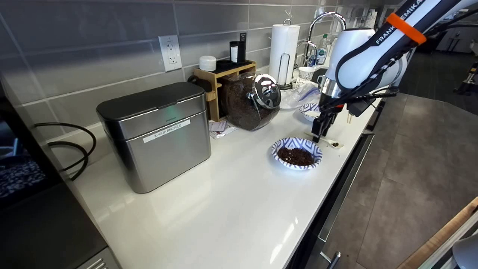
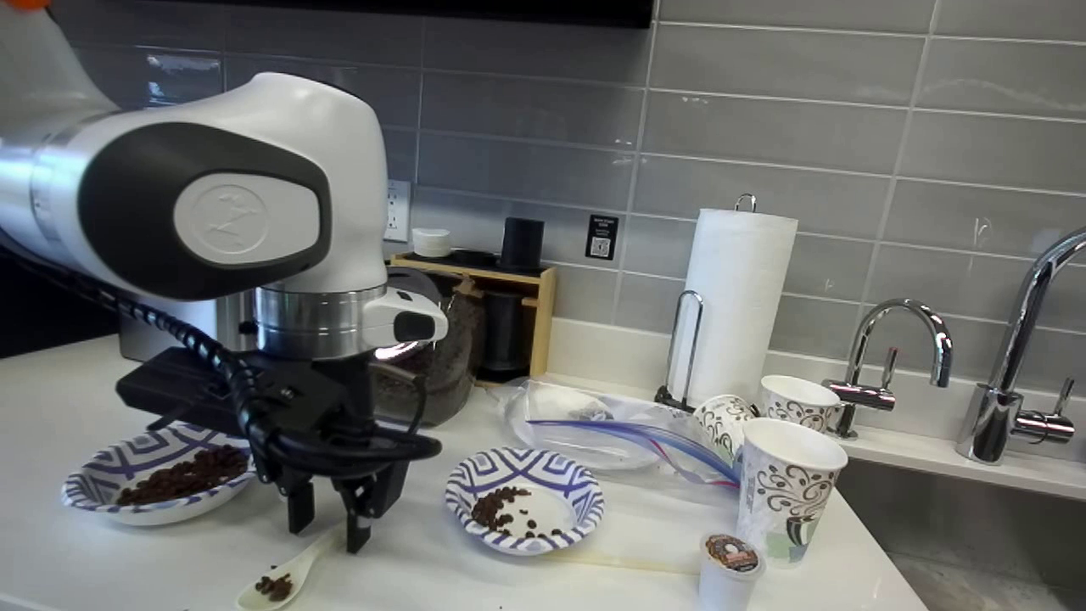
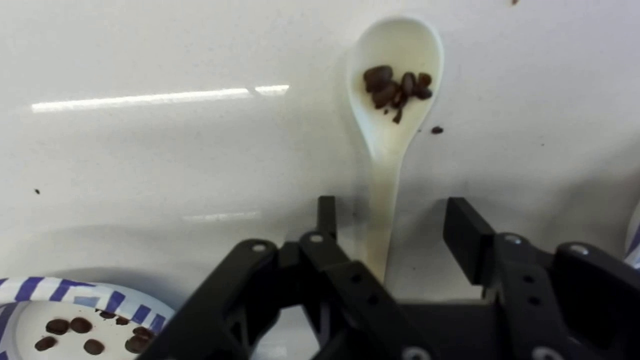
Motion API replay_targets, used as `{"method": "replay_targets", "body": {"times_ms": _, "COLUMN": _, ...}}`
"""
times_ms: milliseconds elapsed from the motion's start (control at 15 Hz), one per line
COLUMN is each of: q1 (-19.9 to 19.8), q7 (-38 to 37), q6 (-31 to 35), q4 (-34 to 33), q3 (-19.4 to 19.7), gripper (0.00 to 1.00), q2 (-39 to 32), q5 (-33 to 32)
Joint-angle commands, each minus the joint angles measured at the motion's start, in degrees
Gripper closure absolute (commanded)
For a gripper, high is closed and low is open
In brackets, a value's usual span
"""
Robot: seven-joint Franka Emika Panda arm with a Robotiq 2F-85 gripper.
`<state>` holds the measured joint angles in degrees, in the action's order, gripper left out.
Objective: Place some contents from the bowl on the left onto the white spoon the use the spoon to place the contents into the bowl on the right.
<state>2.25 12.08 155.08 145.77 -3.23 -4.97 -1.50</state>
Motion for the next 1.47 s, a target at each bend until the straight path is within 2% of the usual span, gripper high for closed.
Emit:
{"method": "replay_targets", "body": {"times_ms": 0, "q1": -0.3, "q7": 1.0, "q6": -1.9, "q4": -0.8, "q3": -0.2, "gripper": 0.52, "q2": -0.5, "q5": 0.9}}
{"method": "replay_targets", "body": {"times_ms": 67, "q1": -0.3, "q7": 1.0, "q6": -1.9, "q4": -0.8, "q3": -0.2, "gripper": 0.51, "q2": -0.5, "q5": 0.9}}
{"method": "replay_targets", "body": {"times_ms": 133, "q1": -0.3, "q7": 1.0, "q6": -1.9, "q4": -0.8, "q3": -0.2, "gripper": 0.57, "q2": -0.5, "q5": 0.8}}
{"method": "replay_targets", "body": {"times_ms": 200, "q1": -0.4, "q7": 1.0, "q6": -1.9, "q4": -0.8, "q3": -0.2, "gripper": 0.55, "q2": -0.5, "q5": 0.8}}
{"method": "replay_targets", "body": {"times_ms": 267, "q1": -0.4, "q7": 1.0, "q6": -2.0, "q4": -0.8, "q3": -0.2, "gripper": 0.57, "q2": -0.5, "q5": 0.9}}
{"method": "replay_targets", "body": {"times_ms": 400, "q1": -0.5, "q7": 1.0, "q6": -2.0, "q4": -0.9, "q3": -0.1, "gripper": 0.64, "q2": -0.5, "q5": 0.8}}
{"method": "replay_targets", "body": {"times_ms": 467, "q1": -0.5, "q7": 1.0, "q6": -2.0, "q4": -0.9, "q3": -0.1, "gripper": 0.70, "q2": -0.5, "q5": 0.8}}
{"method": "replay_targets", "body": {"times_ms": 533, "q1": -0.5, "q7": 1.0, "q6": -2.1, "q4": -0.9, "q3": -0.1, "gripper": 0.68, "q2": -0.5, "q5": 0.8}}
{"method": "replay_targets", "body": {"times_ms": 600, "q1": -0.5, "q7": 0.9, "q6": -2.1, "q4": -0.9, "q3": -0.1, "gripper": 0.73, "q2": -0.5, "q5": 0.7}}
{"method": "replay_targets", "body": {"times_ms": 733, "q1": -0.5, "q7": 0.8, "q6": -2.1, "q4": -1.0, "q3": -0.1, "gripper": 0.75, "q2": -0.5, "q5": 0.6}}
{"method": "replay_targets", "body": {"times_ms": 867, "q1": -0.5, "q7": 0.8, "q6": -2.1, "q4": -1.1, "q3": -0.1, "gripper": 0.80, "q2": -0.6, "q5": 0.6}}
{"method": "replay_targets", "body": {"times_ms": 933, "q1": -0.4, "q7": 0.8, "q6": -2.1, "q4": -1.1, "q3": -0.1, "gripper": 0.87, "q2": -0.6, "q5": 0.6}}
{"method": "replay_targets", "body": {"times_ms": 1000, "q1": -0.4, "q7": 0.7, "q6": -2.1, "q4": -1.2, "q3": -0.1, "gripper": 0.85, "q2": -0.6, "q5": 0.5}}
{"method": "replay_targets", "body": {"times_ms": 1200, "q1": -0.4, "q7": 0.6, "q6": -2.2, "q4": -1.3, "q3": 0.0, "gripper": 0.91, "q2": -0.7, "q5": 0.4}}
{"method": "replay_targets", "body": {"times_ms": 1400, "q1": -0.4, "q7": 0.6, "q6": -2.3, "q4": -1.4, "q3": 0.0, "gripper": 0.92, "q2": -0.7, "q5": 0.4}}
